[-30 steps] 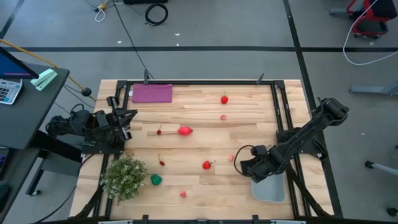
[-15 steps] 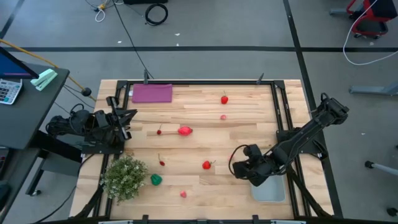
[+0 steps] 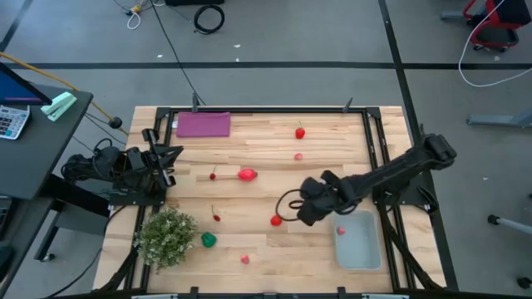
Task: Pick and placing Produce into tupperware
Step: Put the pink peach into the gray bin
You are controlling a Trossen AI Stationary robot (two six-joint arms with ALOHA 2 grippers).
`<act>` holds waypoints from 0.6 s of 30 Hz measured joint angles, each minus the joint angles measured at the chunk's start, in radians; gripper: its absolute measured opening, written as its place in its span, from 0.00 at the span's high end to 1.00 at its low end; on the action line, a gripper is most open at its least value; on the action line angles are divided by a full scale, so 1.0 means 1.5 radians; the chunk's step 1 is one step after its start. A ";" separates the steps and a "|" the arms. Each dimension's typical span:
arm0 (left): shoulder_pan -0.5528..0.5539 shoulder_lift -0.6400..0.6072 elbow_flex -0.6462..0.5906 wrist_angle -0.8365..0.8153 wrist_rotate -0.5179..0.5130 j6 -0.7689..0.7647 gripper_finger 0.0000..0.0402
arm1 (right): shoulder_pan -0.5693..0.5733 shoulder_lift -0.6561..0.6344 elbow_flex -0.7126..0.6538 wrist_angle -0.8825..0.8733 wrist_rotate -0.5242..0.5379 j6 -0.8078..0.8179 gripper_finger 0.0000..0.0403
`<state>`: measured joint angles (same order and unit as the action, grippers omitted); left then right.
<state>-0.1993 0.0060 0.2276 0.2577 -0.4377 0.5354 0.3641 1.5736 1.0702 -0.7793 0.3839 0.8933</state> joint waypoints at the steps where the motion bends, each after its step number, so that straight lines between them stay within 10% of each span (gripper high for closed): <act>1: 0.000 0.000 0.000 0.000 0.000 0.000 0.95 | -0.006 0.012 0.000 -0.001 -0.029 -0.011 0.71; 18: 0.000 0.000 0.000 0.000 0.000 0.000 0.96 | -0.021 0.126 -0.001 -0.001 -0.162 0.032 0.64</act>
<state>-0.1993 0.0059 0.2276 0.2577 -0.4377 0.5354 0.3328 1.7625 1.0695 -0.7807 0.1409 0.9417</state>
